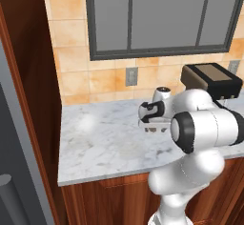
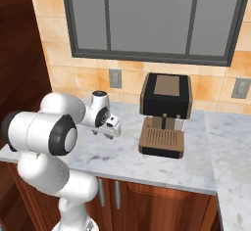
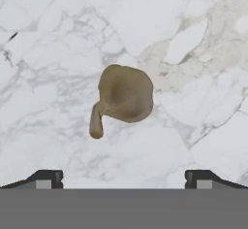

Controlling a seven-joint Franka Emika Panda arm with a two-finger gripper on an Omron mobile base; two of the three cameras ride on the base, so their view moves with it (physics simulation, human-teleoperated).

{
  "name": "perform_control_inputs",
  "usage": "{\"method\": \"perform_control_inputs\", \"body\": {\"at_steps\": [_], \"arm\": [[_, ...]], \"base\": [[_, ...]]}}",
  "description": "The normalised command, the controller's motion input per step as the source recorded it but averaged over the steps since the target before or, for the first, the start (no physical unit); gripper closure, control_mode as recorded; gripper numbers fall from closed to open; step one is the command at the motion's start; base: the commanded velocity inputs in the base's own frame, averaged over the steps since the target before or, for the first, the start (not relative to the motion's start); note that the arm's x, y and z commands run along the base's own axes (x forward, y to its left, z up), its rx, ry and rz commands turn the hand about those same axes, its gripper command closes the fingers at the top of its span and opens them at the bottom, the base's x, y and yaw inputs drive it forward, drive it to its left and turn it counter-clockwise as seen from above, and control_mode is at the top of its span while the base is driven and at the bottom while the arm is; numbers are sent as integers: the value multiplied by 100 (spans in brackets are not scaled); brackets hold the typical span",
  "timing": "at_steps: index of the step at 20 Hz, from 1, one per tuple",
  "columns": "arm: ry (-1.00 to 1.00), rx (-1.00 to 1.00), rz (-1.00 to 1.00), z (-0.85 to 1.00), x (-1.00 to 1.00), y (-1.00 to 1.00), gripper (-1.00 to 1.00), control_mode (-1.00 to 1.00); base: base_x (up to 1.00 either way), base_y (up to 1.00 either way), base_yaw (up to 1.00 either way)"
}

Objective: Place the garlic in the correct fridge rack based on whether it is a fruit or vegetable. Finally, close the fridge door.

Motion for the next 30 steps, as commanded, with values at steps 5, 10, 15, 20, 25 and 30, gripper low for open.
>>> {"method": "perform_control_inputs", "body": {"at_steps": [5, 10, 15, 20, 25, 30], "arm": [[0, 0, 0, -20, 24, 0, -100, -100], [0, -1, -2, -24, 32, 0, -100, -100], [0, 0, -3, -17, 36, 0, -100, -100], [0, 0, -3, -18, 33, 0, -100, -100], [0, 0, 0, -25, 17, 0, 100, -100], [0, -1, 0, -9, 7, 0, 100, -100]], "base": [[0, 0, 0], [0, 0, 0], [0, 0, 0], [0, 0, 0], [0, 0, 0], [0, 0, 0]]}}
